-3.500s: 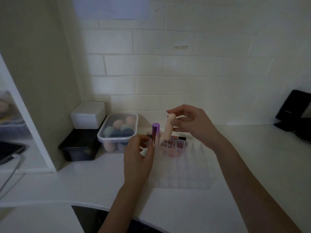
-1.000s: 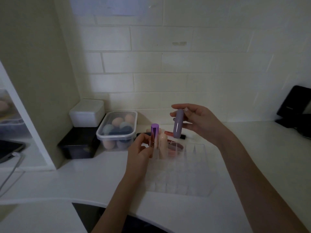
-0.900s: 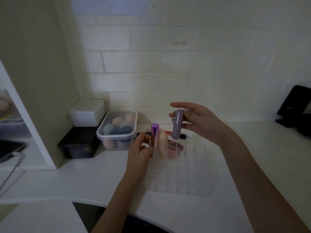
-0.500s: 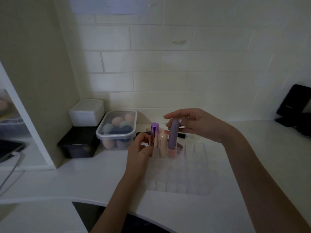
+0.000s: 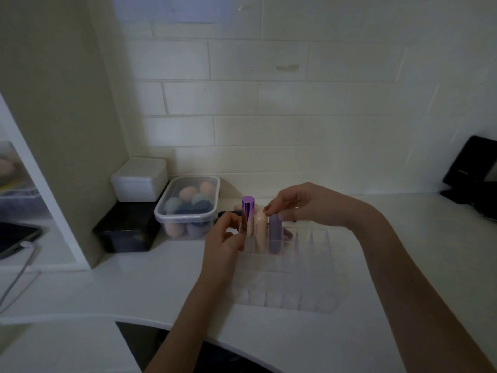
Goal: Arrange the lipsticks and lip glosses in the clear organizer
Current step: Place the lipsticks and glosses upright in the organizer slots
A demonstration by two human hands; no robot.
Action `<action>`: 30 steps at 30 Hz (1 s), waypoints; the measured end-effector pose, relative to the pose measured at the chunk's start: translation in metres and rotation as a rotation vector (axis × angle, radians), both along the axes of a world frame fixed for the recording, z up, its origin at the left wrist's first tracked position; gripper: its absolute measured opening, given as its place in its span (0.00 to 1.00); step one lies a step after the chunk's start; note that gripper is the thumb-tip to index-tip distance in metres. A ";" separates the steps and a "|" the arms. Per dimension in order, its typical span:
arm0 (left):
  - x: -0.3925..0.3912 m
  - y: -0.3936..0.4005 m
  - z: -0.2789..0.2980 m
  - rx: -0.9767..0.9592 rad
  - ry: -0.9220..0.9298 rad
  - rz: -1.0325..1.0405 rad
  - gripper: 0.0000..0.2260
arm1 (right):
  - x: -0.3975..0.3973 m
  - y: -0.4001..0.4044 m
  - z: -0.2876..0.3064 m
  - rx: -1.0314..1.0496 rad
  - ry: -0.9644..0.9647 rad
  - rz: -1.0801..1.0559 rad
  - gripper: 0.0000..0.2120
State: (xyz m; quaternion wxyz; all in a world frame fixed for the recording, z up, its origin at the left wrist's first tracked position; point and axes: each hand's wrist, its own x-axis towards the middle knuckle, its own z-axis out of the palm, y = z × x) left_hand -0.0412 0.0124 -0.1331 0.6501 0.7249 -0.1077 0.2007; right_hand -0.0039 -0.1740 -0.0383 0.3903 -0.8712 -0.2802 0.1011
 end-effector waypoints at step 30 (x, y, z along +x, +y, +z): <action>0.001 0.006 0.001 -0.083 0.037 -0.002 0.03 | 0.024 -0.021 -0.064 0.123 -0.025 -0.269 0.02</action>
